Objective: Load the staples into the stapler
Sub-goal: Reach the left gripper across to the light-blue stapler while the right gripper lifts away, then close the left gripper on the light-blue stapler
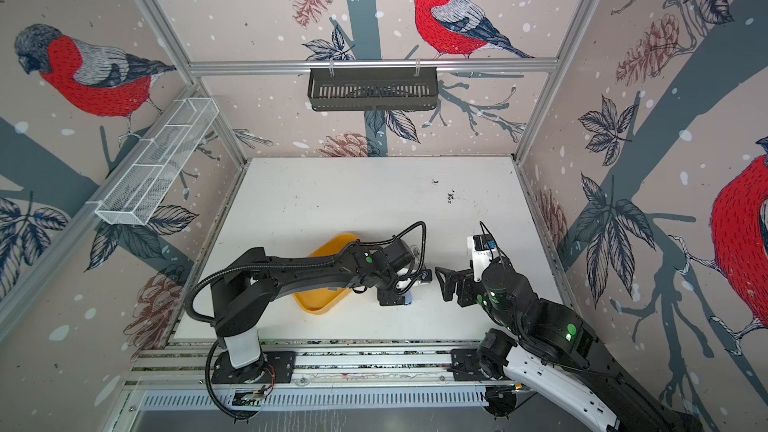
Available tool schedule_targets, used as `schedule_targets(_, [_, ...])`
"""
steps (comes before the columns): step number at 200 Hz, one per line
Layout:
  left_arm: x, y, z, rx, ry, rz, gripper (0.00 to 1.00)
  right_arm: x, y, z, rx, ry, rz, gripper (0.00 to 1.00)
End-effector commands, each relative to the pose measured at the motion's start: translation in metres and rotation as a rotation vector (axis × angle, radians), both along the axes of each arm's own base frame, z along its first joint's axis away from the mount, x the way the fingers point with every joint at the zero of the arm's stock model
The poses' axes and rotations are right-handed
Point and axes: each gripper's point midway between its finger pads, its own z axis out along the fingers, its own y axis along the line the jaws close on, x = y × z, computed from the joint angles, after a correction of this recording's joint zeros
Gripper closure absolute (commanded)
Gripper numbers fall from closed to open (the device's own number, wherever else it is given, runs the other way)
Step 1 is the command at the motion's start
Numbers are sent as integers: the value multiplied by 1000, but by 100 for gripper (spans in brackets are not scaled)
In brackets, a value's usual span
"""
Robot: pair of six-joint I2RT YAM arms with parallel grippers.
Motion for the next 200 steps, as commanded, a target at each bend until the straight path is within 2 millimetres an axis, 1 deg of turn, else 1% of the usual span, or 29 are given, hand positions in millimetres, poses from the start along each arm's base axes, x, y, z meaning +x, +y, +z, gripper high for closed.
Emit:
schedule_targets(1, [6, 0, -3, 21, -35, -5, 24, 2, -2, 4, 13, -14, -18, 0])
schedule_targets(34, [8, -9, -3, -1, -24, -1, 25, 3, -3, 3, 11, -15, -22, 0])
schedule_targets(68, [-4, -26, 4, -58, 47, -29, 27, 4, -3, 4, 12, -16, -26, 0])
schedule_targets(96, [-13, -28, 1, -52, 88, -57, 29, 4, -4, 4, 12, -17, -27, 0])
schedule_targets(139, [-30, -26, -1, -39, 177, -85, 39, 4, -4, 4, 11, -14, -29, 0])
schedule_targets(160, [-32, -28, -1, -47, 193, -85, 46, 5, -4, 3, 9, -12, -32, 0])
schedule_targets(200, [-28, -31, -4, -51, 186, -74, 54, 5, -4, 3, 7, -13, -34, 0])
